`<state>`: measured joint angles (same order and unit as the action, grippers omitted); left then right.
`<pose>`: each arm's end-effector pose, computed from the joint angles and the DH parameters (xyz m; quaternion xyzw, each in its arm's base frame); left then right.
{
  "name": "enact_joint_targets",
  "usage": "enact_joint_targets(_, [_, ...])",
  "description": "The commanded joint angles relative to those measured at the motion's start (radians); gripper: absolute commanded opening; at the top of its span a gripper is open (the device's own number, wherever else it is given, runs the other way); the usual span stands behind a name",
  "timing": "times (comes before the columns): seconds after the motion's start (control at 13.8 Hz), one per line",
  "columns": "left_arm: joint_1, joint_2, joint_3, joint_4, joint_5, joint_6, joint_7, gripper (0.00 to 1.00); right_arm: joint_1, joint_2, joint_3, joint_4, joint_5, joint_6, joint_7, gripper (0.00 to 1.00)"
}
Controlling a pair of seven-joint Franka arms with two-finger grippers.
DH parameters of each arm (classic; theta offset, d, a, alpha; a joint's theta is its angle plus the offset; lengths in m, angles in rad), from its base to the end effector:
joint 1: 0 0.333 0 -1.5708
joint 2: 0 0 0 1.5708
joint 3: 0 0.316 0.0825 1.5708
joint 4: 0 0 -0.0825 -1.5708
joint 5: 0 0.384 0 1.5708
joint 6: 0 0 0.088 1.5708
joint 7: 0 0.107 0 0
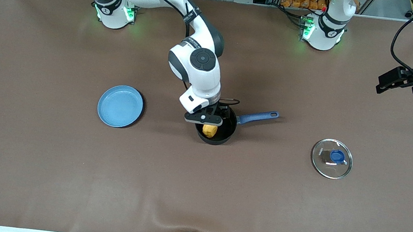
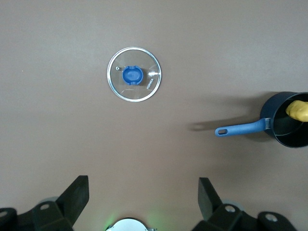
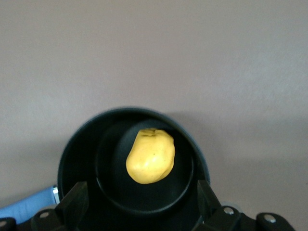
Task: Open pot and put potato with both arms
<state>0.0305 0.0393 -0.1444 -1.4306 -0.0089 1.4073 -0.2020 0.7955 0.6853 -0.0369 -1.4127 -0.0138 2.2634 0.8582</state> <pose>0.5461 -0.0617 0.6542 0.9985 0.0434 -0.0318 0.0023 0.5346 0.5141 0.3128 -0.9956 0.0405 -0.0694 0.0482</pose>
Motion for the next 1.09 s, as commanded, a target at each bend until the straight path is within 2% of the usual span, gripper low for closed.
enact_joint_targets(0.0, [0.003,-0.004,-0.004,-0.001,0.000,-0.014,-0.007,1.00,-0.061,-0.010,0.003,0.076,-0.037,-0.138,-0.091,1.00])
enact_joint_targets(0.14, [0.002,0.005,-0.004,0.002,-0.002,-0.013,-0.005,1.00,-0.132,-0.074,0.005,0.092,-0.026,-0.259,-0.244,1.00])
enact_joint_targets(0.65, [0.003,0.002,-0.001,0.004,0.001,-0.074,-0.037,1.00,-0.343,-0.260,0.006,0.081,-0.020,-0.494,-0.548,1.00])
enact_joint_targets(1.01, [0.002,0.004,0.002,0.007,-0.003,-0.074,-0.036,1.00,-0.496,-0.436,0.006,-0.046,-0.015,-0.539,-0.669,1.00])
